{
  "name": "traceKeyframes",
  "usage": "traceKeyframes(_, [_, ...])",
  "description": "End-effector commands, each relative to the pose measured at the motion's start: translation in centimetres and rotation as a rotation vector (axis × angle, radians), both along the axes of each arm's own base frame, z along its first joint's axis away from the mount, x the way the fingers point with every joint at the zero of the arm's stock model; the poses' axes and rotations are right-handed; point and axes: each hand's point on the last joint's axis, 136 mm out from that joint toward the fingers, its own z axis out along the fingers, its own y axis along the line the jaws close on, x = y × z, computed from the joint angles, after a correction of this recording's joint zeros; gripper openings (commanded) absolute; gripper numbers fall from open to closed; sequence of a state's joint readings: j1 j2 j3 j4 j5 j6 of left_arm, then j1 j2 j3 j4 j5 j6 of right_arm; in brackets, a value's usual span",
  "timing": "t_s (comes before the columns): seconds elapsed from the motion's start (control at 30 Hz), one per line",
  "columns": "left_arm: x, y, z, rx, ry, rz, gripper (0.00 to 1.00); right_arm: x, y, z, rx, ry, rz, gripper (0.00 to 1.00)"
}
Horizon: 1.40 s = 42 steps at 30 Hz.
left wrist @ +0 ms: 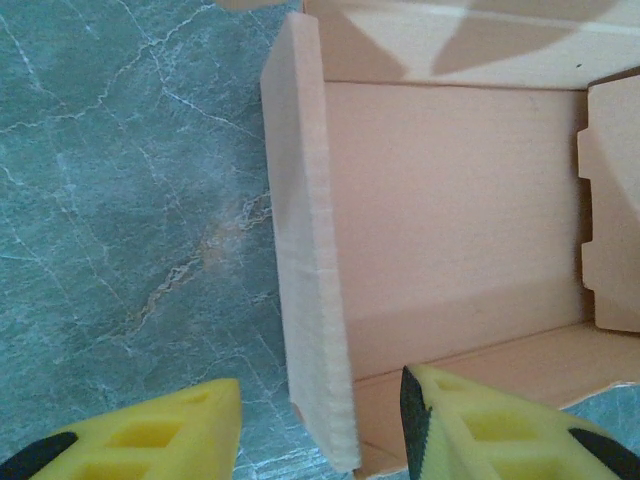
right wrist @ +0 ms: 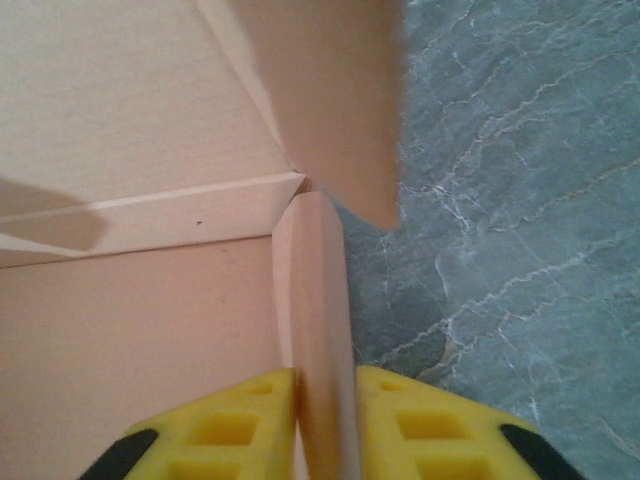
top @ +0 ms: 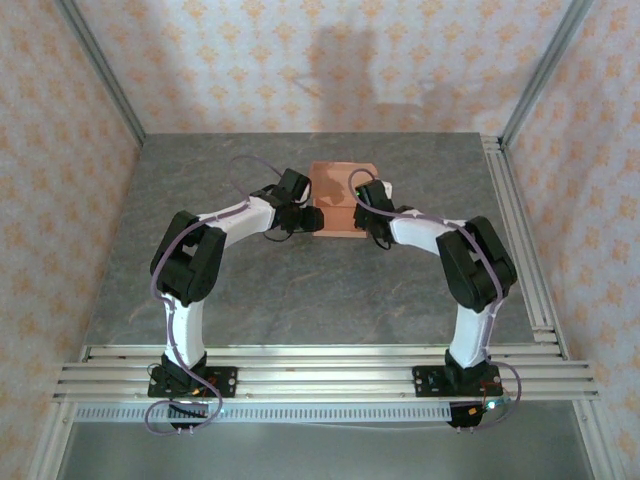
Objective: Fold the paper box
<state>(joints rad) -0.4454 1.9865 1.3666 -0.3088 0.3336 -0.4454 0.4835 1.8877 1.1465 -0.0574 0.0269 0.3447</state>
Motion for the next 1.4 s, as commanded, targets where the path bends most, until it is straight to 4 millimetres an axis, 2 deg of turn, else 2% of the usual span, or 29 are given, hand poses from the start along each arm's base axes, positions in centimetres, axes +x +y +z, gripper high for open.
traceKeyframes(0.0, [-0.1,-0.2,0.5,0.004,-0.002,-0.009,0.47,1.0,0.1,0.8,-0.016,-0.016,-0.001,0.17])
traceKeyframes(0.23, [-0.1,-0.2,0.6,0.004,-0.003,-0.012,0.47,0.8,-0.4,-1.0,-0.093,0.045,0.009,0.13])
traceKeyframes(0.5, [-0.1,-0.2,1.2,-0.008,-0.026,-0.008,0.46,0.3,-1.2,-1.8,-0.233,0.089,0.022,0.13])
traceKeyframes(0.67, [-0.1,0.0,2.0,-0.014,-0.056,-0.003,0.46,0.2,-1.7,-1.9,-0.292,0.108,0.028,0.12])
traceKeyframes(0.73, [-0.1,0.1,2.6,-0.019,-0.082,0.004,0.47,0.2,-1.8,-1.9,-0.300,0.110,0.025,0.07])
traceKeyframes(0.77, [-0.1,0.3,3.5,-0.028,-0.109,0.011,0.47,0.2,-1.8,-1.7,-0.301,0.108,0.023,0.04])
traceKeyframes(0.8, [-0.2,0.4,4.1,-0.039,-0.132,0.018,0.48,0.2,-1.8,-1.5,-0.298,0.104,0.023,0.00])
traceKeyframes(0.9, [-0.5,1.4,5.8,-0.047,-0.194,0.058,0.51,0.3,-1.8,-0.8,-0.285,0.085,0.023,0.00])
traceKeyframes(1.0, [-0.8,3.7,7.1,-0.025,-0.257,0.131,0.54,0.5,-1.6,0.2,-0.253,0.056,0.020,0.00])
traceKeyframes(1.07, [-1.0,5.6,7.3,-0.025,-0.272,0.188,0.56,0.6,-1.5,1.1,-0.204,0.029,0.016,0.00])
traceKeyframes(1.2, [-1.0,9.1,5.2,-0.089,-0.209,0.326,0.60,0.9,-0.8,3.8,-0.055,-0.070,0.036,0.00])
traceKeyframes(1.27, [-0.7,10.0,3.8,-0.155,-0.160,0.373,0.60,1.0,-0.3,5.5,0.006,-0.121,0.060,0.00])
traceKeyframes(1.37, [-0.1,10.3,2.1,-0.243,-0.119,0.419,0.60,0.7,0.8,8.1,0.092,-0.193,0.129,0.00])
